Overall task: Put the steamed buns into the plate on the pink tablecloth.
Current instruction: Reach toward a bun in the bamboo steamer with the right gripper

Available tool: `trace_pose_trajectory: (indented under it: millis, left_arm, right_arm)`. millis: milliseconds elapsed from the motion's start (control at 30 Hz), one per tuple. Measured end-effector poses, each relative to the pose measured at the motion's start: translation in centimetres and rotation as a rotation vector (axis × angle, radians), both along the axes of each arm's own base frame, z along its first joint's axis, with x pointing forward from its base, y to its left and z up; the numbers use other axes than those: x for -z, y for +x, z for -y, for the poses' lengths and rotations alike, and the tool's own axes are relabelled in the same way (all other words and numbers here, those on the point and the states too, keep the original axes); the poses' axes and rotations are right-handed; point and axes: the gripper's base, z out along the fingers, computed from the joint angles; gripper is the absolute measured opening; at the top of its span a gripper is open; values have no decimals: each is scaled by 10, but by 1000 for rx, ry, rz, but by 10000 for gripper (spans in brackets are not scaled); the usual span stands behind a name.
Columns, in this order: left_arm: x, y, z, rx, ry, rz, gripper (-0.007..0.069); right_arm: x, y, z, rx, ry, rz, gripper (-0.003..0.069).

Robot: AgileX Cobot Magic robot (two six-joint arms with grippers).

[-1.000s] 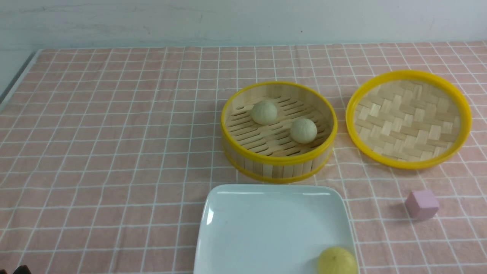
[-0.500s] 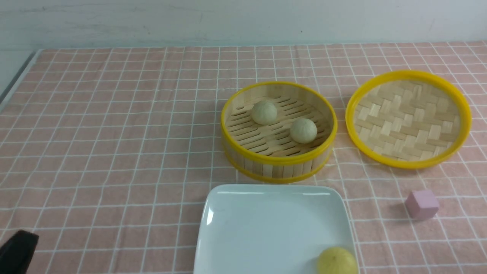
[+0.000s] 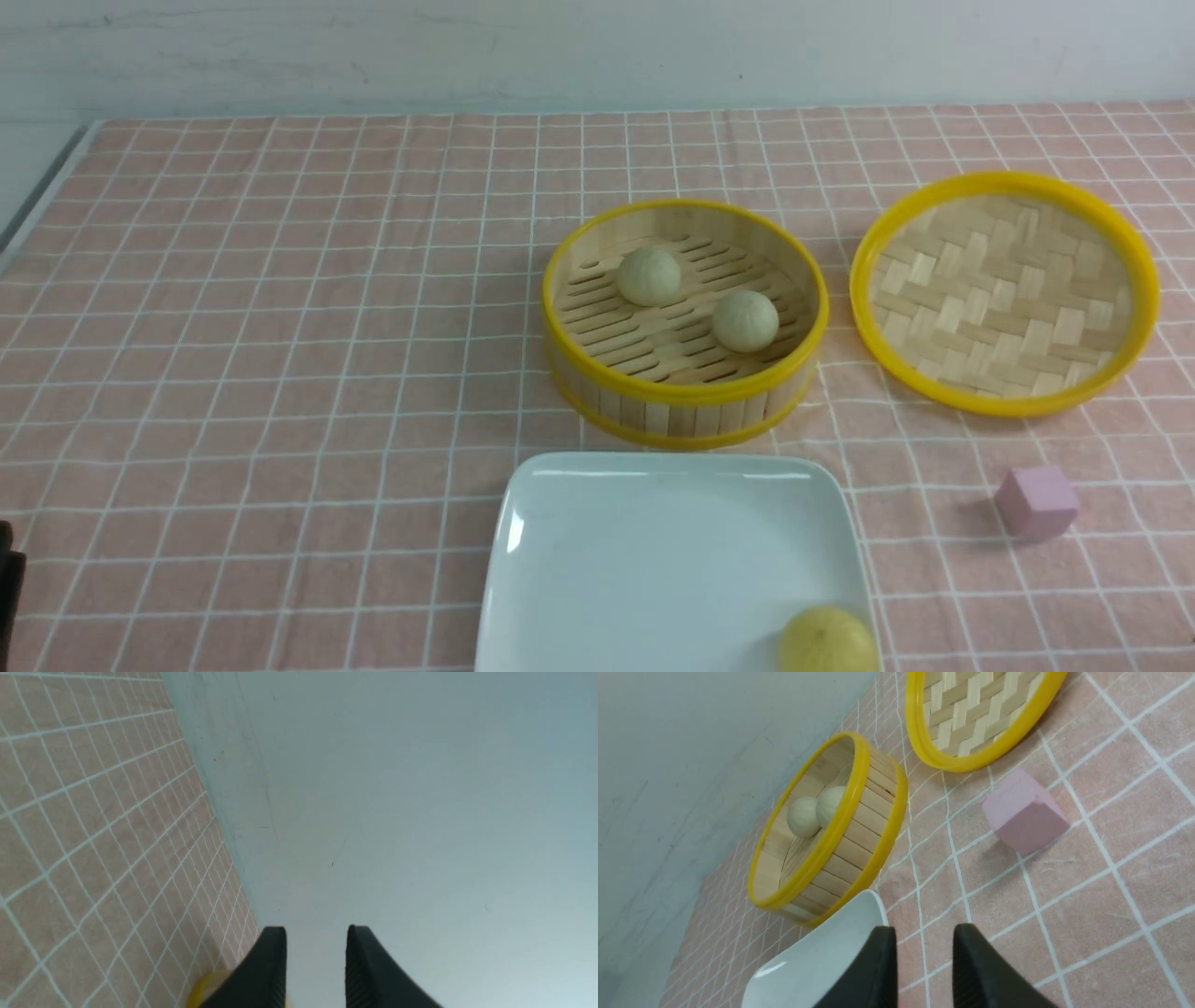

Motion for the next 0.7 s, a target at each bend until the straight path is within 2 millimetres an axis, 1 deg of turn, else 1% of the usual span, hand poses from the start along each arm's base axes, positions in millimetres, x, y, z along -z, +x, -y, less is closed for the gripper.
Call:
trace_pose_trajectory:
  millis: [33, 100, 133, 167, 200, 233, 267, 300, 333, 367, 400, 500, 533, 600, 633, 667, 700]
  left_arm:
    - [-1, 0, 0, 2, 9, 1, 204]
    - [-26, -6, 3, 21, 128, 27, 142]
    - [-38, -9, 4, 25, 170, 40, 108]
    - [-50, -11, 6, 39, 237, 22, 65]
    - [-59, -10, 7, 53, 289, -10, 36]
    - [-66, -8, 8, 64, 323, -36, 21]
    - [-71, -4, 10, 95, 378, -107, 10]
    - [-75, -2, 10, 101, 387, -123, 6]
    - [-80, 7, 13, 159, 480, -261, 1]
    - [-82, 13, 14, 190, 517, -332, 1]
    - [-86, 22, 14, 230, 598, -428, 1]
    - [-86, 41, 12, 357, 777, -686, 1]
    - [-86, 44, 11, 376, 795, -721, 1]
    - [-88, 59, 10, 457, 851, -856, 1]
    - [-88, 71, 11, 515, 866, -932, 1]
    - [-88, 79, 11, 538, 861, -958, 1]
    - [-88, 80, 11, 540, 860, -963, 1]
  right_arm:
    - [-1, 0, 0, -1, -9, 4, 165]
    - [-26, -2, 2, -5, -94, 71, 85]
    - [-34, -3, 3, -5, -136, 82, 55]
    - [-46, -2, 4, -8, -199, 73, 6]
    - [-57, -3, 4, -10, -238, 58, -6]
    - [-62, -2, 5, -10, -277, 40, -11]
    - [-74, 0, 7, -13, -338, -23, -13]
    - [-73, 2, 7, -13, -349, -32, -13]
    - [-86, 6, 10, -13, -434, -134, -13]
    - [-88, 10, 11, -19, -468, -200, -13]
    - [-95, 16, 12, -22, -521, -277, -11]
    - [-102, 35, 13, -64, -615, -488, -10]
    - [-104, 37, 12, -68, -618, -494, -10]
    - [-103, 55, 7, -139, -657, -593, -8]
    - [-100, 71, -1, -229, -656, -641, -8]
    - [-97, 82, -7, -293, -648, -659, -8]
    - [-95, 86, -9, -317, -656, -671, -6]
